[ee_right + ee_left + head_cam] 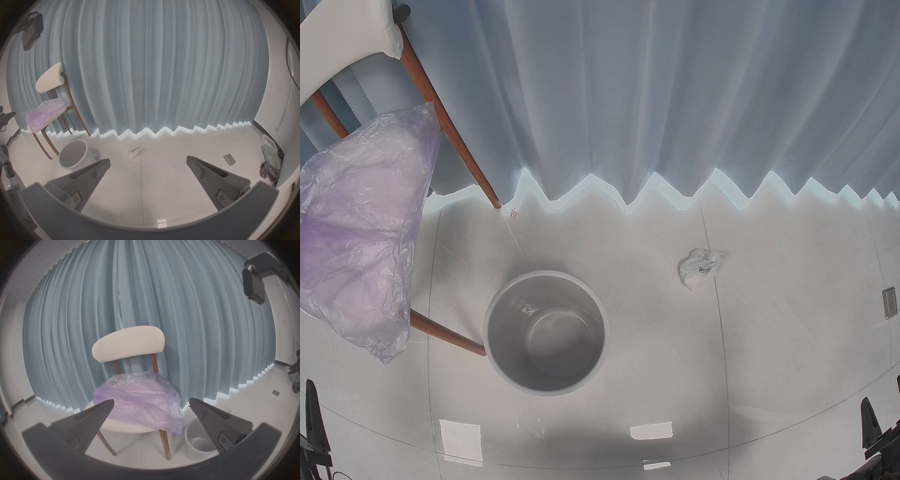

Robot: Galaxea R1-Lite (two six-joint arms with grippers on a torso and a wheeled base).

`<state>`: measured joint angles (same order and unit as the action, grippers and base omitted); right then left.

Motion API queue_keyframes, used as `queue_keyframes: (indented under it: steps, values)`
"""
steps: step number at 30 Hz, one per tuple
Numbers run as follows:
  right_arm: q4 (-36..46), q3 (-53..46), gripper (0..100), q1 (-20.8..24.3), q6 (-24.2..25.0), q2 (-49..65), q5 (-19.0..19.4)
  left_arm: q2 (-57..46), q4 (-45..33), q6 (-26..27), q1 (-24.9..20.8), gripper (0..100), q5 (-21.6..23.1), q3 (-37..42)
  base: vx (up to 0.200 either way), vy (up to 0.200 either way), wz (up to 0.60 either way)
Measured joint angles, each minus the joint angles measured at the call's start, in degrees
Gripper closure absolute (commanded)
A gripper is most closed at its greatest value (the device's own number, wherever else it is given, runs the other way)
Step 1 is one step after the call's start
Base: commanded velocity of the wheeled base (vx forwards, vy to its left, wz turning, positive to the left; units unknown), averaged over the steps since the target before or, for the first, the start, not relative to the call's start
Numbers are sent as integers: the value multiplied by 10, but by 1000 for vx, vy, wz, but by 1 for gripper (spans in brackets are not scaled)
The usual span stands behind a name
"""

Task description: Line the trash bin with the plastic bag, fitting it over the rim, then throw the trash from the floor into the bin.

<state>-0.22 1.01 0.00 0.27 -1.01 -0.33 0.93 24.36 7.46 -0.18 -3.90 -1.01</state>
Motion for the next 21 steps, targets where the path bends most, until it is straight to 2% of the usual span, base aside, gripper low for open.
queue_keyframes:
  steps: [6, 13, 21]
  values:
    - [0, 0, 0, 0, 0, 0, 0, 0, 1, 18, 0, 0, -2, -17, 0, 0, 0]
    - [0, 0, 0, 0, 0, 0, 0, 4, -91, 19, -4, 0, 3, -90, 0, 0, 0]
    - [0, 0, 0, 0, 0, 0, 0, 54, -102, 39, -23, 0, 7, -130, 0, 0, 0]
